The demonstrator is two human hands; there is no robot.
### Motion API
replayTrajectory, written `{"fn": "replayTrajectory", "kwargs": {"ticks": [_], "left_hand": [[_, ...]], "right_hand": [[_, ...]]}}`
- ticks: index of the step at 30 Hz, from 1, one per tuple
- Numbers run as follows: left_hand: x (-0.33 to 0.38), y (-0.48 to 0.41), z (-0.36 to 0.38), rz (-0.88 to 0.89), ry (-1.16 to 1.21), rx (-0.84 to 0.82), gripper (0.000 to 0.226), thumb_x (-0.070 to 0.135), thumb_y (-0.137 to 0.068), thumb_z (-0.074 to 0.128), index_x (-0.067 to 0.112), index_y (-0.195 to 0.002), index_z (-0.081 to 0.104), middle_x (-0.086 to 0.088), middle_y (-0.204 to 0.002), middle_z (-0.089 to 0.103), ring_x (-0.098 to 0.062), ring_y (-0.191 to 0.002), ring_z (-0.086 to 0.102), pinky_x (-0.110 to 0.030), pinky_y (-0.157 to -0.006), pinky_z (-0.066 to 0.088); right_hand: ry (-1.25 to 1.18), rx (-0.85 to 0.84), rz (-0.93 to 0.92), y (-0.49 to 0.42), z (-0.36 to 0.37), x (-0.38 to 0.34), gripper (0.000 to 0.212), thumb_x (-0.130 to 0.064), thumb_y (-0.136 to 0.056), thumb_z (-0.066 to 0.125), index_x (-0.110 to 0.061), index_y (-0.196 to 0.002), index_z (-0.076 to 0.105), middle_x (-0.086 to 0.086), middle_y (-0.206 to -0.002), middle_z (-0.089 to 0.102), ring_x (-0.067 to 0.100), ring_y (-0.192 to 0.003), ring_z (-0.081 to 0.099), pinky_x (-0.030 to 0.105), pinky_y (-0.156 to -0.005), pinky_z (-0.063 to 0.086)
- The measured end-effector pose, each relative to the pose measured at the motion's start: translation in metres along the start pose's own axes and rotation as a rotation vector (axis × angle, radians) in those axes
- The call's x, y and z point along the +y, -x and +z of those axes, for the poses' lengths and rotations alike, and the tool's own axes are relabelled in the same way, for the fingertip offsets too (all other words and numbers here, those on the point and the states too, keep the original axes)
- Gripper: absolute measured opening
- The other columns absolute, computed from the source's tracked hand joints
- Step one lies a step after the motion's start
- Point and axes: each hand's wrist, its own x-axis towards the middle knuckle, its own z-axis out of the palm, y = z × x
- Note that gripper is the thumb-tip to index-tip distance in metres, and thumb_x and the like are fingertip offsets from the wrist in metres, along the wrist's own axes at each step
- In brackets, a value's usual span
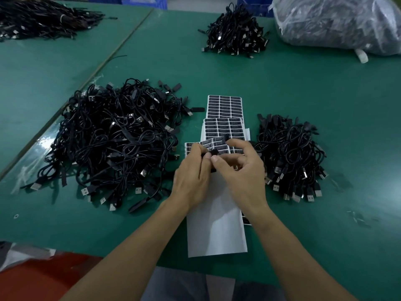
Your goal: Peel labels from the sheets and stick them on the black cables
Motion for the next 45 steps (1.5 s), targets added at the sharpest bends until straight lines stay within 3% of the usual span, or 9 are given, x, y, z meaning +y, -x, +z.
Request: {"fn": "replayTrajectory", "kwargs": {"ticks": [4, 7, 9, 11, 15, 21, 24, 34, 45], "left_hand": [[0.001, 0.000, -0.001, 0.064, 0.062, -0.013, 0.019, 0.047, -0.095, 0.036, 0.034, -0.085, 0.045, 0.010, -0.071, 0.053, -0.018, -0.067, 0.051, -0.049, -0.062, 0.046], [0.000, 0.000, -0.003, 0.100, 0.093, -0.010, 0.023, 0.038, -0.097, 0.043, 0.021, -0.088, 0.054, 0.011, -0.073, 0.061, -0.016, -0.066, 0.057, -0.044, -0.061, 0.049], [-0.001, -0.001, -0.005, 0.115, 0.081, -0.011, 0.020, 0.030, -0.098, 0.049, 0.017, -0.089, 0.061, 0.006, -0.074, 0.066, -0.018, -0.065, 0.060, -0.045, -0.061, 0.050], [0.000, -0.003, -0.008, 0.139, 0.030, -0.007, 0.022, 0.029, -0.097, 0.051, 0.014, -0.092, 0.067, 0.005, -0.077, 0.068, -0.018, -0.068, 0.060, -0.044, -0.064, 0.051], [-0.002, -0.006, -0.014, 0.194, -0.173, -0.018, 0.032, 0.037, -0.093, 0.050, 0.016, -0.094, 0.075, 0.005, -0.084, 0.068, -0.018, -0.081, 0.059, -0.043, -0.074, 0.051], [-0.006, -0.004, -0.013, 0.154, -0.144, 0.039, 0.025, 0.028, -0.094, 0.060, 0.012, -0.082, 0.074, 0.006, -0.067, 0.061, -0.014, -0.064, 0.054, -0.035, -0.060, 0.044], [-0.007, -0.005, -0.012, 0.052, -0.078, 0.081, 0.023, 0.028, -0.098, 0.062, 0.016, -0.085, 0.075, 0.013, -0.064, 0.061, -0.004, -0.060, 0.052, -0.026, -0.060, 0.040], [-0.002, -0.003, -0.015, -0.018, -0.069, 0.038, 0.028, 0.041, -0.095, 0.055, 0.024, -0.093, 0.076, 0.010, -0.076, 0.070, -0.014, -0.074, 0.064, -0.043, -0.069, 0.053], [-0.004, -0.004, -0.014, -0.041, -0.053, -0.026, 0.021, 0.042, -0.087, 0.057, 0.029, -0.088, 0.073, 0.014, -0.074, 0.066, -0.010, -0.071, 0.060, -0.043, -0.070, 0.053]], "right_hand": [[0.022, 0.040, -0.020, -0.003, 0.000, 0.000, 0.035, -0.020, -0.084, 0.077, -0.044, -0.101, 0.059, -0.015, -0.085, 0.074, 0.002, -0.085, 0.070, 0.025, -0.080, 0.051], [0.015, 0.087, -0.046, -0.007, -0.002, 0.000, 0.037, -0.017, -0.083, 0.079, -0.045, -0.098, 0.060, -0.013, -0.082, 0.069, 0.004, -0.082, 0.067, 0.020, -0.076, 0.051], [-0.041, 0.072, -0.027, -0.009, -0.004, 0.000, 0.037, -0.013, -0.083, 0.079, -0.042, -0.099, 0.061, -0.008, -0.082, 0.070, 0.013, -0.083, 0.069, 0.025, -0.077, 0.054], [-0.116, 0.056, 0.007, -0.011, -0.006, 0.002, 0.036, -0.008, -0.083, 0.078, -0.036, -0.101, 0.062, -0.003, -0.082, 0.072, 0.019, -0.083, 0.071, 0.030, -0.078, 0.056], [-0.247, 0.037, 0.058, -0.016, -0.009, 0.005, 0.032, -0.001, -0.085, 0.075, -0.026, -0.101, 0.062, -0.007, -0.075, 0.072, 0.008, -0.073, 0.068, 0.017, -0.070, 0.052], [-0.469, 0.086, 0.175, -0.017, -0.006, 0.009, 0.011, -0.006, -0.091, 0.069, -0.017, -0.088, 0.067, -0.008, -0.074, 0.068, 0.005, -0.067, 0.060, 0.020, -0.062, 0.047], [-0.568, 0.047, 0.235, -0.014, -0.006, 0.010, 0.015, -0.006, -0.094, 0.064, -0.015, -0.083, 0.070, 0.000, -0.075, 0.070, 0.010, -0.068, 0.063, 0.021, -0.062, 0.050], [-0.315, -0.058, 0.149, -0.015, 0.001, 0.011, 0.019, -0.005, -0.095, 0.063, -0.015, -0.080, 0.070, -0.004, -0.069, 0.067, 0.005, -0.066, 0.061, 0.018, -0.056, 0.050], [-0.248, -0.070, 0.131, -0.016, 0.000, 0.017, 0.015, -0.006, -0.096, 0.063, -0.012, -0.084, 0.071, -0.007, -0.069, 0.070, 0.001, -0.067, 0.063, 0.014, -0.061, 0.049]]}}
